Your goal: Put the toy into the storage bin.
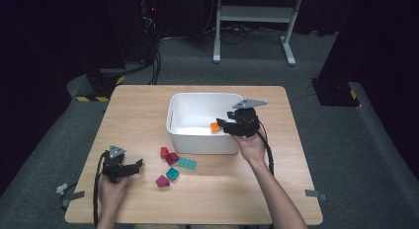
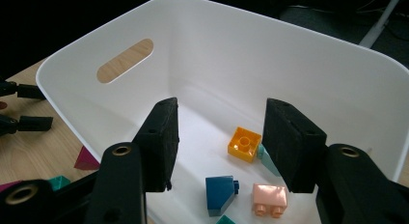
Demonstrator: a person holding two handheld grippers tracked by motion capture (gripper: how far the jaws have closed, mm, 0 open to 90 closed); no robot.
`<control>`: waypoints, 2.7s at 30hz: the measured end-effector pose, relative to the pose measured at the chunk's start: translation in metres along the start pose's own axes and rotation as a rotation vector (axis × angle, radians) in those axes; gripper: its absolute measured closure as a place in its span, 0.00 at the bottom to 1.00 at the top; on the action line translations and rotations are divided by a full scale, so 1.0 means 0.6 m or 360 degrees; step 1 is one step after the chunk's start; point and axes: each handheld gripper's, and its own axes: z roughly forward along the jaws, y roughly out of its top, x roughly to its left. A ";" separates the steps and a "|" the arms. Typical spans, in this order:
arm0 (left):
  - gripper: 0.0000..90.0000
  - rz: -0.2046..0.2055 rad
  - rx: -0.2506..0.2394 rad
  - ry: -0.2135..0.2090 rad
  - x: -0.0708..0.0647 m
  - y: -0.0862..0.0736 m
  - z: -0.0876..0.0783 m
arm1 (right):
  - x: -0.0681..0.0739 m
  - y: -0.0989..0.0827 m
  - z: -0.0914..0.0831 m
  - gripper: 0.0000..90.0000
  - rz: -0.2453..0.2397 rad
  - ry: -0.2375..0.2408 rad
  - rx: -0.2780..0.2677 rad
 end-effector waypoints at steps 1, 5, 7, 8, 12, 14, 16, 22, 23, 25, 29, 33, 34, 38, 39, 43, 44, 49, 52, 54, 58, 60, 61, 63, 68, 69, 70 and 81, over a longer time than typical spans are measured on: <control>0.18 0.0000 -0.0001 0.0001 0.000 0.000 0.000 | 0.000 -0.001 -0.002 0.52 -0.0001 -0.0001 -0.0001; 0.18 -0.0001 -0.0002 0.0001 0.000 0.000 0.000 | -0.002 -0.007 -0.013 0.52 -0.0001 -0.0003 -0.0025; 0.18 -0.0001 -0.0002 0.0001 0.000 0.000 0.000 | -0.002 -0.010 -0.017 0.52 0.0000 -0.0005 -0.0031; 0.18 -0.0001 -0.0001 0.0000 0.000 0.000 0.000 | -0.003 -0.011 -0.020 0.52 -0.0003 -0.0005 -0.0039; 0.18 -0.0001 -0.0002 0.0002 0.000 0.000 0.000 | -0.004 -0.018 -0.030 0.52 0.0004 -0.0003 -0.0056; 0.18 -0.0001 -0.0002 0.0001 0.000 0.000 0.000 | -0.004 -0.021 -0.034 0.52 0.0008 0.0000 -0.0066; 0.18 -0.0001 -0.0002 0.0002 0.000 0.000 0.000 | -0.004 -0.024 -0.038 0.52 0.0003 0.0000 -0.0070; 0.18 0.0000 -0.0001 0.0002 0.000 0.000 0.000 | -0.001 -0.032 -0.052 0.53 0.0004 -0.0001 -0.0102; 0.18 0.0000 -0.0002 0.0002 0.000 0.000 0.000 | 0.000 -0.034 -0.055 0.53 -0.0005 -0.0003 -0.0109; 0.18 0.0000 -0.0002 0.0002 0.000 0.000 0.000 | 0.002 -0.038 -0.060 0.53 -0.0006 -0.0005 -0.0119; 0.18 0.0001 -0.0001 0.0002 0.000 0.000 0.000 | 0.006 -0.046 -0.072 0.53 -0.0017 0.0002 -0.0138; 0.18 0.0000 -0.0001 0.0002 0.000 0.000 0.000 | 0.009 -0.054 -0.083 0.53 -0.0020 0.0007 -0.0147; 0.18 0.0000 -0.0001 0.0002 0.000 0.000 0.000 | 0.010 -0.056 -0.085 0.53 -0.0022 0.0007 -0.0146; 0.18 0.0000 -0.0001 0.0002 0.000 0.000 0.000 | 0.016 -0.065 -0.094 0.53 -0.0043 -0.0001 -0.0140; 0.18 0.0000 -0.0002 0.0002 0.000 0.000 0.000 | 0.017 -0.068 -0.097 0.53 -0.0045 -0.0003 -0.0138; 0.18 0.0000 -0.0001 0.0002 0.000 0.000 0.000 | 0.022 -0.076 -0.108 0.53 -0.0057 -0.0005 -0.0137; 0.18 0.0000 -0.0001 0.0002 0.000 0.000 0.000 | 0.022 -0.076 -0.108 0.53 -0.0057 -0.0005 -0.0137; 0.18 0.0000 -0.0002 0.0003 0.000 0.000 0.000 | 0.030 -0.097 -0.122 0.53 -0.0050 -0.0002 -0.0166; 0.18 -0.0001 -0.0002 0.0003 0.000 0.000 0.000 | 0.033 -0.112 -0.120 0.53 -0.0042 0.0005 -0.0160; 0.18 -0.0001 -0.0002 0.0003 0.000 0.000 0.000 | 0.035 -0.126 -0.116 0.53 -0.0035 0.0013 -0.0144; 0.18 -0.0002 -0.0001 0.0004 -0.001 0.000 0.000 | 0.038 -0.151 -0.110 0.53 -0.0032 0.0002 -0.0115; 0.18 -0.0002 -0.0001 0.0004 -0.001 0.000 0.000 | 0.039 -0.164 -0.107 0.53 -0.0033 -0.0012 -0.0101; 0.18 -0.0002 -0.0001 0.0004 -0.001 0.000 0.000 | 0.040 -0.171 -0.106 0.53 -0.0036 -0.0023 -0.0093; 0.18 -0.0002 -0.0001 0.0004 -0.001 0.000 0.000 | 0.040 -0.185 -0.103 0.53 -0.0035 -0.0041 -0.0079; 0.18 -0.0002 -0.0002 0.0004 -0.001 0.000 0.000 | 0.037 -0.216 -0.092 0.53 -0.0006 -0.0070 -0.0038; 0.18 -0.0002 -0.0001 0.0004 -0.001 0.000 0.000 | 0.037 -0.220 -0.089 0.53 -0.0002 -0.0075 -0.0031; 0.18 -0.0002 -0.0001 0.0004 -0.001 0.000 0.000 | 0.035 -0.225 -0.086 0.53 0.0004 -0.0081 -0.0025; 0.18 -0.0003 0.0000 0.0006 -0.001 0.000 0.000 | 0.023 -0.273 -0.052 0.52 0.0039 -0.0178 0.0078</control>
